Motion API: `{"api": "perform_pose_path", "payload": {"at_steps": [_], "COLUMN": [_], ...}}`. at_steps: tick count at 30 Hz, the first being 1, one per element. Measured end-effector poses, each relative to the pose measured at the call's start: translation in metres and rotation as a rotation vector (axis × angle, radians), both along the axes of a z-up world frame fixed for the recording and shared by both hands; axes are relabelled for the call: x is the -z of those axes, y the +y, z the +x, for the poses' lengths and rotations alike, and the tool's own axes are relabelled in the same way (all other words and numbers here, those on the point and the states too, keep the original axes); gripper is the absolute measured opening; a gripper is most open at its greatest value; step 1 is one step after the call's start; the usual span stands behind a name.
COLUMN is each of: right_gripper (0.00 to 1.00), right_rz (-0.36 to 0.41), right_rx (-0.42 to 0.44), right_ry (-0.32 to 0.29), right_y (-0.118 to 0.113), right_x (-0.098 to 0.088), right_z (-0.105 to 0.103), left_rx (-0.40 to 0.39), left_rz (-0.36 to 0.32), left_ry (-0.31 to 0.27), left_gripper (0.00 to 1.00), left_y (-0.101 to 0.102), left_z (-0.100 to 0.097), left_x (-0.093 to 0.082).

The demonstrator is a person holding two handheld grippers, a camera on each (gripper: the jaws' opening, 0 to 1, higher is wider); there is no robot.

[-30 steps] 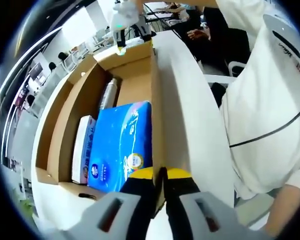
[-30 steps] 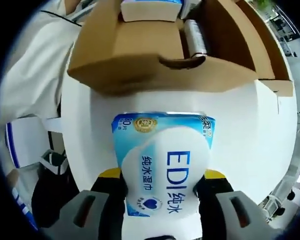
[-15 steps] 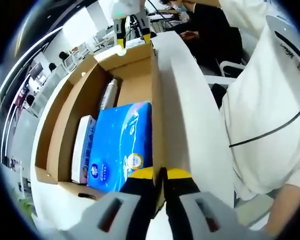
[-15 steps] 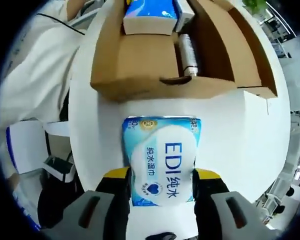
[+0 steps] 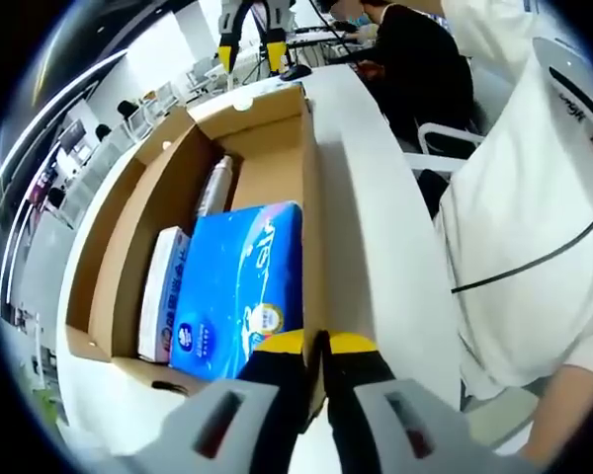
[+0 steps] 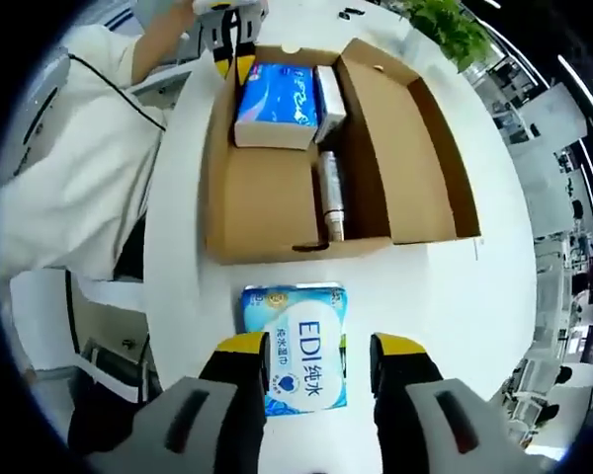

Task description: Operate the shoe box by opening the lid, removing the specified soft item, and placing it in the target area until the item is outside and the box remains undamaged.

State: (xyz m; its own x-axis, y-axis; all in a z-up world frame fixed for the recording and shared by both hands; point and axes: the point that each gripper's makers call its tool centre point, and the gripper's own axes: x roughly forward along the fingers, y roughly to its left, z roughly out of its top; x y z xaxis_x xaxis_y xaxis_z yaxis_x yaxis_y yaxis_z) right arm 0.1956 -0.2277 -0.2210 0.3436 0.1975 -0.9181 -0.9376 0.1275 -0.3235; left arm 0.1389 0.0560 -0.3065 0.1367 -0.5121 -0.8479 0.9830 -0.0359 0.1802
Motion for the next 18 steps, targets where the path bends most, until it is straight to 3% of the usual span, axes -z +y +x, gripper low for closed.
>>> {"api": "perform_pose_path", "payload": {"at_steps": [7,11,16,17,18], "right_gripper": [0.36,0.35,0.24,0.2,0.18], "right_rz": [0.003,0.06,0.084,0.087,0.116], "right_rx": [-0.029,-0.058,-0.115,-0.108,-0.086], "right_ry": [-0.013,-0.077,-0.192,-0.184,-0.165], "right_y": [0.015,0.029,0.04,0.04,0.043], "right_x": [-0.004,-0.004,-0.013,-0.013,-0.012], "right_z": [-0.002,0.004,0.015,0.013,0.012], "left_rx": [-0.001,0.0,0.002,-0.007,-0.077], "left_rz": [0.0,-0.002,0.003,0.005,0.013], "left_ry": [0.006,0.002,-0.004,-0.003,0.035], "left_gripper": [0.05,0.05,0.05,0.05,0.05], "left_y": [-0.001,-0.001,-0.001,-0.001,0.001], "left_z": [0.0,0.0,0.0,0.0,0.0], "left_x": [0.002,0.002,0.002,0.003,0.004]}}
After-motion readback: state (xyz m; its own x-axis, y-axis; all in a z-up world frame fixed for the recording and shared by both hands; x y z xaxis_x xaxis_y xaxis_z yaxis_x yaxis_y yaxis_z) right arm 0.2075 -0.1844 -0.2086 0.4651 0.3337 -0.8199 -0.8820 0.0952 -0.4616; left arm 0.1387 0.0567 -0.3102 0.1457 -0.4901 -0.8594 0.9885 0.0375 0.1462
